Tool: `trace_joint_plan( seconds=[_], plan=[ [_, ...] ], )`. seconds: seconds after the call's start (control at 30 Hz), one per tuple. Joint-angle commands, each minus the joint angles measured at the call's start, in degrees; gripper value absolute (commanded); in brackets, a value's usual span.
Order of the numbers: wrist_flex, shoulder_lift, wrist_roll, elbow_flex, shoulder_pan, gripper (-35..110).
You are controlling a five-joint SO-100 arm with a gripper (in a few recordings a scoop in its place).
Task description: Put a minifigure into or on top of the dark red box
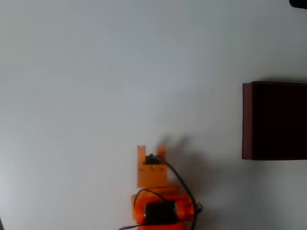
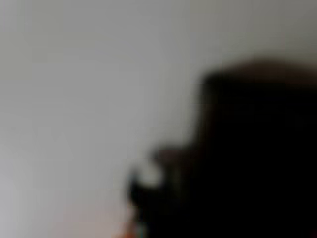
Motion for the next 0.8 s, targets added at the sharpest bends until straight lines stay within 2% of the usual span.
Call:
trace_joint_plan(
  seconds=[0.0,0.53,0.63,0.77],
  plan=[
    [0.35,1.41,0.00,0.70,-0.70,10],
    [-0.09,2.29,0.00,-0.09,-0.79,0],
    [4.48,4.75,-3.60,-5.71,1.93,0],
    [14.59,3.25,-14.59,-23.29,11.51,0]
  ],
)
